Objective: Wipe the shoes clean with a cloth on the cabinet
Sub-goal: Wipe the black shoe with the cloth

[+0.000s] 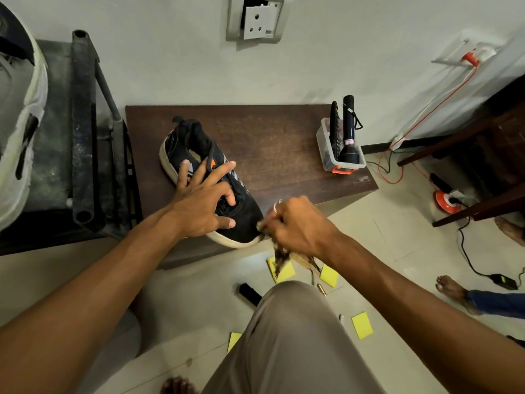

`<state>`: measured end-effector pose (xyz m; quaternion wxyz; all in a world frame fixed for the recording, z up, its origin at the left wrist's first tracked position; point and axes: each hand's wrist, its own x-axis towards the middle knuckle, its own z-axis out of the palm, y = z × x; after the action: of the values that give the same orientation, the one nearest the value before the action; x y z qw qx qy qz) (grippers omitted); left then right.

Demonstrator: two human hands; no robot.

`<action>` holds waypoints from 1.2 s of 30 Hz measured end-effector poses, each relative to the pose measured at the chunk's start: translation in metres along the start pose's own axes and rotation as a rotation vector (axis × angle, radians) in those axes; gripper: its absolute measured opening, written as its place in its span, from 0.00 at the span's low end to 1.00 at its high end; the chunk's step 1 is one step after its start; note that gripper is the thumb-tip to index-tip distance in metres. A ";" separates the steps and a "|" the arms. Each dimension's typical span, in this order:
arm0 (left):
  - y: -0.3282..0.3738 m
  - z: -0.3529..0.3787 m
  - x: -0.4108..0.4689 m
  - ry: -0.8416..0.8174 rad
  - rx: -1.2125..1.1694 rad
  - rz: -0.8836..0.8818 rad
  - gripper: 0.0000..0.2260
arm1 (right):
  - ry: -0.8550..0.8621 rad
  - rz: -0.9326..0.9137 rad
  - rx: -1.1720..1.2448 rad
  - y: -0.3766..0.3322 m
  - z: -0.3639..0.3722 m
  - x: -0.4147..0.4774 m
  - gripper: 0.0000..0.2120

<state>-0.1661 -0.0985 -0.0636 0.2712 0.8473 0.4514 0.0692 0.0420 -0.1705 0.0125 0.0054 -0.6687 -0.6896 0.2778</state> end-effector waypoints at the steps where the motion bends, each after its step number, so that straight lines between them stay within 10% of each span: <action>1: 0.000 0.000 0.000 -0.003 -0.003 0.002 0.16 | 0.103 -0.024 0.012 -0.003 -0.001 0.002 0.11; 17: -0.003 0.005 0.002 0.013 0.008 0.089 0.10 | 0.120 -0.298 -0.258 -0.026 0.029 0.014 0.08; 36: -0.016 0.006 0.002 0.016 -0.111 0.128 0.21 | -0.172 -0.201 -0.192 -0.027 0.012 0.003 0.15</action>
<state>-0.1739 -0.0924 -0.0775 0.3094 0.8574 0.3940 0.1180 0.0121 -0.1706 0.0122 -0.0898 -0.5674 -0.7745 0.2650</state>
